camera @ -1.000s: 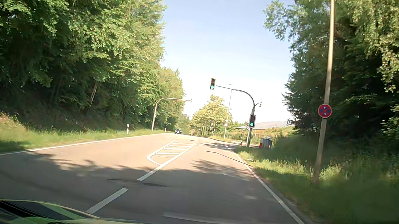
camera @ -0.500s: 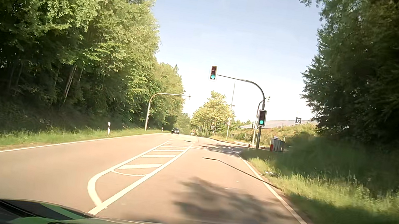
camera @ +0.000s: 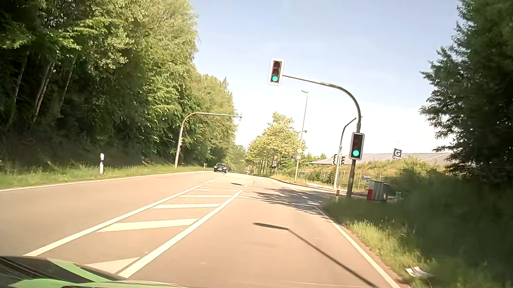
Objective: Follow the waypoints while adhering to traffic rules and regulations
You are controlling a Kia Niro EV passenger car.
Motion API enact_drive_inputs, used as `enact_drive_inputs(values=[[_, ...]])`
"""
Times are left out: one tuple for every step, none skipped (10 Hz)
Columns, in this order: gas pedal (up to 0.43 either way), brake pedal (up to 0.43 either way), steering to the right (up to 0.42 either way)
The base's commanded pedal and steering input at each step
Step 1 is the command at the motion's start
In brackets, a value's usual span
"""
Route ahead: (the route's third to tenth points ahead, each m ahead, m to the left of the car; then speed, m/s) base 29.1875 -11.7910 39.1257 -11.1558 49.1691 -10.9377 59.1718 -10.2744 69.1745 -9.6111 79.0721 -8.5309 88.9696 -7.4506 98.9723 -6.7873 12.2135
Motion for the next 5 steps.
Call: enact_drive_inputs(values=[[0.067,0.000,-0.004],[0.067,0.000,-0.004],[0.067,0.000,-0.004],[0.067,0.000,-0.004],[0.067,0.000,-0.004]])
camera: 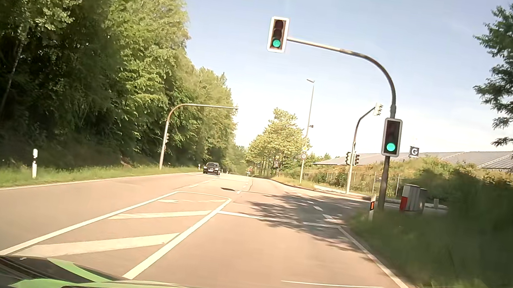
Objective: Follow the waypoints while adhering to traffic rules and regulations
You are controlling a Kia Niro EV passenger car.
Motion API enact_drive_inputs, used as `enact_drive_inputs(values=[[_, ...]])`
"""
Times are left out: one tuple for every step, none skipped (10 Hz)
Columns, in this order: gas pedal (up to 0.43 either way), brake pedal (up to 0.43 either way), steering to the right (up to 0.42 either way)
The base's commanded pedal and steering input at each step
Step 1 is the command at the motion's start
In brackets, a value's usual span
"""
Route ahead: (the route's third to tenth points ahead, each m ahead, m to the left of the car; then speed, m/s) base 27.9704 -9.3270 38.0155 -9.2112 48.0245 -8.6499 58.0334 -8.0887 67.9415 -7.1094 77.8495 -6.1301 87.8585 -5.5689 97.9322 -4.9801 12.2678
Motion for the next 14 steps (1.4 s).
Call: enact_drive_inputs(values=[[0.067,0.000,-0.004],[0.067,0.000,-0.004],[0.067,0.000,-0.004],[0.067,0.000,-0.004],[0.067,0.000,-0.004],[0.067,0.000,-0.004],[0.067,0.000,-0.004],[0.067,0.000,-0.004],[0.067,0.000,-0.005],[0.067,0.000,-0.006],[0.067,0.000,-0.009],[0.067,0.000,-0.011],[0.067,0.000,-0.012],[0.067,0.000,-0.012]])
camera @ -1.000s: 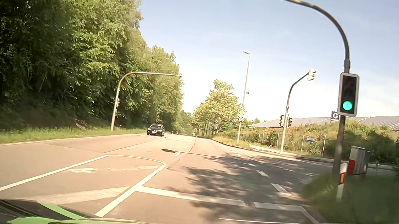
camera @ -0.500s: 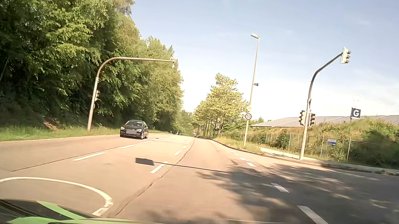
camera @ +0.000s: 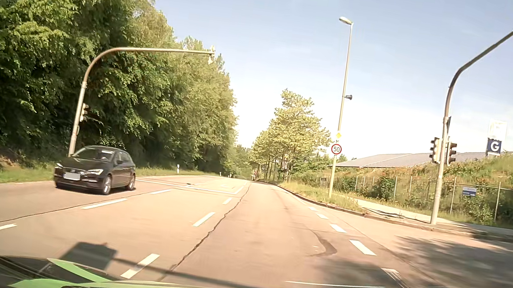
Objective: Follow the waypoints while adhering to traffic rules and regulations
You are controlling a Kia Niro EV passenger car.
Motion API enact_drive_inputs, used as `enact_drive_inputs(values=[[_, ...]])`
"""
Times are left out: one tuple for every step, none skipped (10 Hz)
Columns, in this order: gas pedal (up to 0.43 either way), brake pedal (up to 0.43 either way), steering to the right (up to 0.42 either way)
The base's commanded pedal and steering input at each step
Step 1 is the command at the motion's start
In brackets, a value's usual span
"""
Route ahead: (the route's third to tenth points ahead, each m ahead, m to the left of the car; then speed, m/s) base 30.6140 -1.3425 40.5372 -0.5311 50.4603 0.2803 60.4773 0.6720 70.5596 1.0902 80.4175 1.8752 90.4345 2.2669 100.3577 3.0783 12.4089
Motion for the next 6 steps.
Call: enact_drive_inputs(values=[[0.067,0.000,-0.013],[0.067,0.000,-0.012],[0.067,0.000,-0.013],[0.067,0.000,-0.012],[0.079,0.000,-0.012],[0.079,0.000,-0.010]])
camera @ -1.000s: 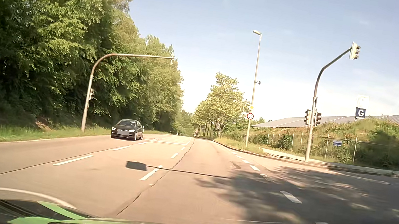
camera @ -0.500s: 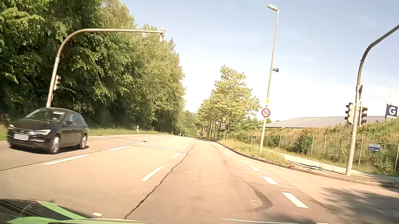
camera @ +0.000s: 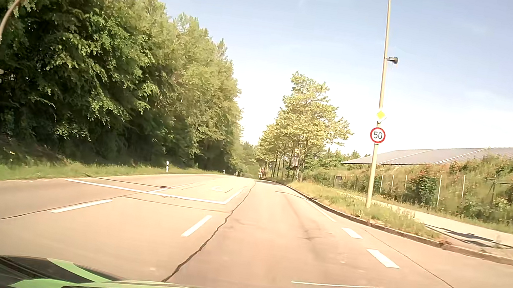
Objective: Follow the waypoints while adhering to traffic rules and regulations
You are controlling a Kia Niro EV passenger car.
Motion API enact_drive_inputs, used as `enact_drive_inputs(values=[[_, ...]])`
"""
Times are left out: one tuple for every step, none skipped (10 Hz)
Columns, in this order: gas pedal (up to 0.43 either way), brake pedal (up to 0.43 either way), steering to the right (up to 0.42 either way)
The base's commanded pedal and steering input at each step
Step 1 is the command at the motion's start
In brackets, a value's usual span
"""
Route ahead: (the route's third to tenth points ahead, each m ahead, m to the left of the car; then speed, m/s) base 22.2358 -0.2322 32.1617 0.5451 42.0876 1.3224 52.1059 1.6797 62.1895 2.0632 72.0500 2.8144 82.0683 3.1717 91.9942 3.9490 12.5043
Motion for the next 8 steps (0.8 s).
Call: enact_drive_inputs(values=[[0.079,0.000,-0.009],[0.087,0.000,-0.009],[0.087,0.000,-0.009],[0.087,0.000,-0.009],[0.087,0.000,-0.009],[0.087,0.000,-0.009],[0.087,0.000,-0.009],[0.087,0.000,-0.008]])
